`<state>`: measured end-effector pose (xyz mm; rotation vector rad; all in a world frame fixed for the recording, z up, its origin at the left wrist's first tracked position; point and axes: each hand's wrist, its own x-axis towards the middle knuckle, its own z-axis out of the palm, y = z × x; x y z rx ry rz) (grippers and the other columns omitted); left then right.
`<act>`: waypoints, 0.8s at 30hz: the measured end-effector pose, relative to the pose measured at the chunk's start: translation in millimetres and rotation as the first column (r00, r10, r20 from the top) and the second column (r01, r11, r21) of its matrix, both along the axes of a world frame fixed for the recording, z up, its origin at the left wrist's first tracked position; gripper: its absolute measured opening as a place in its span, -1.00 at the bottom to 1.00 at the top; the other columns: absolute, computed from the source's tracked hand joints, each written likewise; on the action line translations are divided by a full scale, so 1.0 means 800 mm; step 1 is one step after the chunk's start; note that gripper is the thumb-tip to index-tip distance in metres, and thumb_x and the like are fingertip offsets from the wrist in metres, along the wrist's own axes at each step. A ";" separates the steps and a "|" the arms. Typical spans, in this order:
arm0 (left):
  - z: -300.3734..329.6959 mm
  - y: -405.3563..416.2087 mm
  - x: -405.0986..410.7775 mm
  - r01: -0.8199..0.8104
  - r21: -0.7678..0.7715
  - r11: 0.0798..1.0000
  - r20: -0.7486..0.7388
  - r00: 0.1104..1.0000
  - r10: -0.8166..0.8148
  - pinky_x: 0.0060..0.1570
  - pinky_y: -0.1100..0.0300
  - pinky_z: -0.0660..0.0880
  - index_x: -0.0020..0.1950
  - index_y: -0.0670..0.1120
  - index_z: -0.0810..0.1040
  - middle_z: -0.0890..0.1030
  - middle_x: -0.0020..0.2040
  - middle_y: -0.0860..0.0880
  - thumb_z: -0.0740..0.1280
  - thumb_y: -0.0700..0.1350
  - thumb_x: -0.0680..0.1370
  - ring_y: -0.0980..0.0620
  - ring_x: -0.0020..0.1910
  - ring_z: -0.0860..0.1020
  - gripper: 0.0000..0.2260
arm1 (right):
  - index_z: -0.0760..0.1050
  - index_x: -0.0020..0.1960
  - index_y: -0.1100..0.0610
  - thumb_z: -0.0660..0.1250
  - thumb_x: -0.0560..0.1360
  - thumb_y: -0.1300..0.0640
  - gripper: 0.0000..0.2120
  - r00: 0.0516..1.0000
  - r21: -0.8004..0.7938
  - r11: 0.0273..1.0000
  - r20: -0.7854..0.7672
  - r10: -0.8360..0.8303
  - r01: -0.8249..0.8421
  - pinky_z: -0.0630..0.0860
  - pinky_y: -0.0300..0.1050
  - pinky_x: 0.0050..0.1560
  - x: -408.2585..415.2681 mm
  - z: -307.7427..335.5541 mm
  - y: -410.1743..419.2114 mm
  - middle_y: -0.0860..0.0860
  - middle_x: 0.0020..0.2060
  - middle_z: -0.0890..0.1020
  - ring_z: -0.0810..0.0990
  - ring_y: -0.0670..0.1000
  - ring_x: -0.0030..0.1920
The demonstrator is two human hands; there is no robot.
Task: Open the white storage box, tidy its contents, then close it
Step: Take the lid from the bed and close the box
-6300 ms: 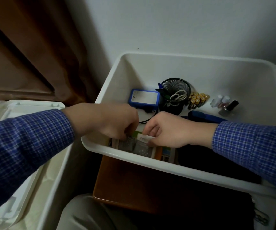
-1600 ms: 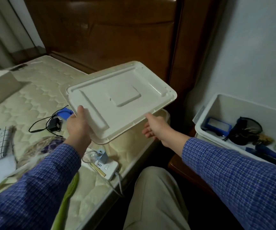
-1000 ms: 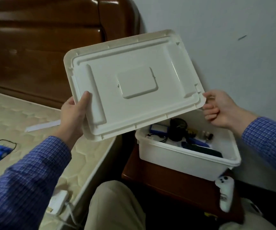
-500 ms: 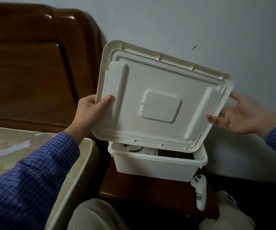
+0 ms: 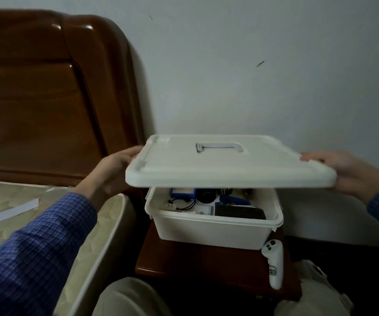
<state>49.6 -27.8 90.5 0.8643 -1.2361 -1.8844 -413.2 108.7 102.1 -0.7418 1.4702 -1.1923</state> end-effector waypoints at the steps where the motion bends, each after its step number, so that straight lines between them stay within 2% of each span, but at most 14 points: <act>1: -0.005 -0.002 0.002 0.008 0.063 0.998 -0.026 1.000 -0.006 -0.07 0.02 0.65 0.32 -0.17 0.59 0.64 0.24 -0.19 0.11 -0.31 0.54 -0.15 0.10 0.67 -0.58 | 0.61 0.09 0.27 0.34 0.50 0.28 -0.81 0.998 -0.002 0.999 -0.042 -0.045 0.045 0.63 -0.08 -0.40 0.003 -0.014 0.001 0.15 -0.20 0.73 0.71 0.07 -0.30; 2: -0.010 -0.002 0.001 -0.002 0.115 0.993 -0.029 1.000 0.005 -0.02 -0.03 0.64 0.35 -0.21 0.55 0.63 0.26 -0.20 0.09 -0.25 0.57 -0.18 0.16 0.65 -0.59 | 0.59 0.16 0.27 0.24 0.55 0.34 -0.76 0.991 -0.021 0.994 -0.071 -0.111 0.109 0.64 -0.04 -0.31 0.005 -0.030 0.001 0.19 -0.11 0.73 0.71 0.13 -0.21; 4: -0.023 -0.004 -0.007 -0.080 0.082 0.993 0.095 0.993 0.072 -0.05 -0.01 0.63 0.32 -0.27 0.54 0.65 0.20 -0.22 0.15 -0.16 0.62 -0.17 0.11 0.67 -0.65 | 0.60 0.20 0.23 0.23 0.57 0.36 -0.73 0.967 -0.083 0.976 -0.142 -0.213 0.203 0.62 -0.01 -0.17 0.012 -0.056 0.001 0.16 -0.06 0.72 0.69 0.15 -0.12; 6: -0.037 -0.004 -0.019 -0.129 -0.072 0.989 0.297 0.944 0.144 -0.16 0.05 0.65 0.26 -0.24 0.59 0.69 0.12 -0.21 0.27 -0.22 0.61 -0.15 0.01 0.71 -0.75 | 0.62 0.12 0.14 0.27 0.58 0.34 -0.77 0.949 -0.130 0.965 -0.194 -0.249 0.227 0.63 -0.09 -0.25 0.022 -0.079 0.000 0.01 -0.18 0.74 0.72 0.03 -0.21; 8: -0.049 -0.006 -0.030 -0.168 -0.168 0.971 0.398 0.890 0.223 -0.18 0.05 0.67 0.26 -0.11 0.58 0.73 0.05 -0.11 0.32 -0.24 0.60 -0.10 -0.04 0.72 -0.76 | 0.62 0.06 0.08 0.30 0.59 0.27 -0.83 0.936 -0.151 0.959 -0.224 -0.271 0.242 0.60 -0.18 -0.35 0.032 -0.103 -0.003 -0.08 -0.25 0.74 0.72 -0.06 -0.28; 11: -0.068 -0.014 -0.043 -0.189 -0.239 0.953 0.447 0.850 0.280 0.04 -0.06 0.64 0.28 0.01 0.56 0.71 0.09 -0.05 0.29 -0.19 0.62 -0.07 0.00 0.71 -0.75 | 0.61 0.06 0.06 0.33 0.59 0.23 -0.87 0.914 -0.173 0.945 -0.258 -0.314 0.276 0.55 -0.30 -0.45 0.041 -0.136 -0.012 -0.10 -0.25 0.73 0.70 -0.13 -0.33; 15: -0.099 -0.027 -0.051 -0.161 -0.234 0.959 0.524 0.810 0.264 0.22 -0.14 0.56 0.27 -0.03 0.56 0.67 0.14 -0.10 0.21 -0.20 0.65 -0.12 0.11 0.66 -0.76 | 0.58 0.11 0.08 0.33 0.58 0.28 -0.83 0.908 -0.111 0.939 -0.241 -0.343 0.326 0.53 -0.28 -0.49 0.046 -0.175 -0.030 -0.04 -0.15 0.69 0.68 -0.09 -0.29; 18: -0.126 -0.035 -0.054 -0.128 -0.214 0.968 0.575 0.785 0.231 0.29 -0.13 0.51 0.28 -0.02 0.53 0.64 0.19 -0.10 0.18 -0.19 0.66 -0.12 0.18 0.62 -0.76 | 0.57 0.17 0.12 0.33 0.57 0.30 -0.79 0.917 -0.087 0.950 -0.250 -0.311 0.299 0.62 -0.13 -0.30 0.045 -0.196 -0.041 0.00 -0.09 0.70 0.70 0.02 -0.16; 20: -0.143 -0.044 -0.055 -0.105 -0.246 0.964 0.613 0.753 0.238 0.41 -0.13 0.38 0.39 0.02 0.48 0.58 0.32 -0.08 0.18 -0.15 0.66 -0.12 0.34 0.50 -0.69 | 0.52 0.25 0.12 0.33 0.57 0.28 -0.73 0.909 -0.087 0.953 -0.288 -0.302 0.289 0.63 -0.03 -0.13 0.042 -0.206 -0.049 0.03 0.02 0.68 0.69 0.08 -0.04; 21: -0.148 -0.049 -0.055 -0.100 -0.251 0.963 0.617 0.750 0.239 0.44 -0.12 0.35 0.43 0.04 0.45 0.54 0.36 -0.06 0.18 -0.13 0.66 -0.11 0.39 0.46 -0.66 | 0.50 0.25 0.12 0.33 0.57 0.27 -0.73 0.901 -0.088 0.953 -0.310 -0.303 0.290 0.62 -0.03 -0.13 0.040 -0.210 -0.051 0.04 0.04 0.67 0.68 0.07 -0.03; 22: -0.151 -0.054 -0.056 -0.096 -0.244 0.965 0.600 0.767 0.228 0.39 -0.07 0.41 0.43 0.08 0.44 0.55 0.36 -0.03 0.19 -0.13 0.66 -0.07 0.37 0.49 -0.66 | 0.49 0.24 0.11 0.32 0.58 0.26 -0.75 0.893 -0.090 0.951 -0.328 -0.308 0.295 0.60 -0.07 -0.17 0.038 -0.214 -0.053 0.03 0.03 0.67 0.68 0.05 -0.05; 24: -0.157 -0.064 -0.059 -0.075 -0.224 0.972 0.571 0.798 0.193 0.10 0.11 0.57 0.24 0.14 0.51 0.64 0.19 0.02 0.21 -0.15 0.64 0.00 0.15 0.63 -0.74 | 0.49 0.20 0.11 0.32 0.58 0.24 -0.80 0.880 -0.086 0.947 -0.353 -0.318 0.308 0.57 -0.11 -0.21 0.036 -0.218 -0.055 0.03 0.00 0.67 0.68 0.04 -0.08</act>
